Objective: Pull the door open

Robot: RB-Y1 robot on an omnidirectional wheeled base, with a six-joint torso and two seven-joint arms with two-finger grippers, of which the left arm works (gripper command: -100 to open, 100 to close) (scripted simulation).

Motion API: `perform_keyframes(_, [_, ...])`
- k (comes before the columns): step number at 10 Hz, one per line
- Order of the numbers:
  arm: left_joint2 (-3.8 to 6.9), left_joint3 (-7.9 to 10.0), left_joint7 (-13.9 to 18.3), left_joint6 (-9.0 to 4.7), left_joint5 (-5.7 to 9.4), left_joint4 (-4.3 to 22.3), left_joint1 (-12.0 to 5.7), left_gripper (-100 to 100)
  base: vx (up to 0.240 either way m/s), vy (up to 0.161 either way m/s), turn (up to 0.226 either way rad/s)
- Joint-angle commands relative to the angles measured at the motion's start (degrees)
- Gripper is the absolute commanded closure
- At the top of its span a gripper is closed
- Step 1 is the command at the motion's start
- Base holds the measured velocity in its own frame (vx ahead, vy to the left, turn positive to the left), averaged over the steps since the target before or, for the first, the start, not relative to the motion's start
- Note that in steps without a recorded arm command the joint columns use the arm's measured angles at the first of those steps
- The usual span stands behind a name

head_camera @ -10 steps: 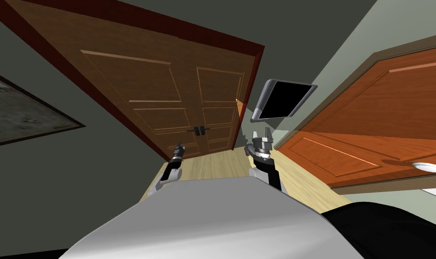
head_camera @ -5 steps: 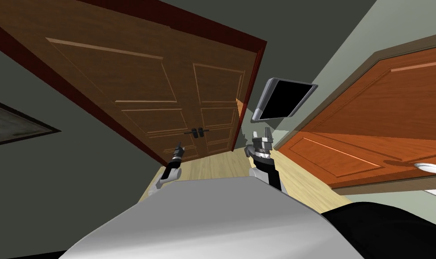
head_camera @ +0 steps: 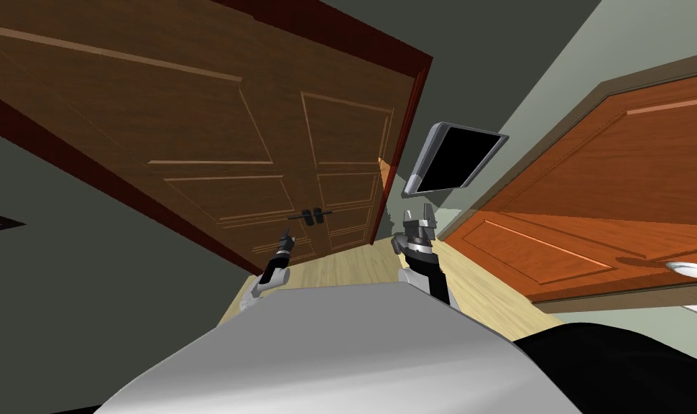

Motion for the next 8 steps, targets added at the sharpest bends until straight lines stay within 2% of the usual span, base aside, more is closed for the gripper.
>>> perform_keyframes(1, [0.50, 0.26, 0.44, 0.26, 0.20, 1.55, -0.68, -100, 0.159, 0.016, -0.054])
perform_keyframes(4, [1.09, 0.66, 0.97, 0.49, 0.44, 4.44, -2.05, -100, 0.185, 0.039, -0.047])
perform_keyframes(5, [0.95, 0.59, 0.82, 0.50, 0.38, 3.80, -1.80, -100, 0.082, 0.021, -0.012])
perform_keyframes(6, [2.58, 2.41, 1.59, 0.07, 1.01, 5.26, -1.00, -100, 0.101, 0.035, -0.053])
perform_keyframes(8, [4.30, 4.22, 2.47, -0.50, 1.70, 6.76, -0.23, -100, 0.164, 0.037, -0.069])
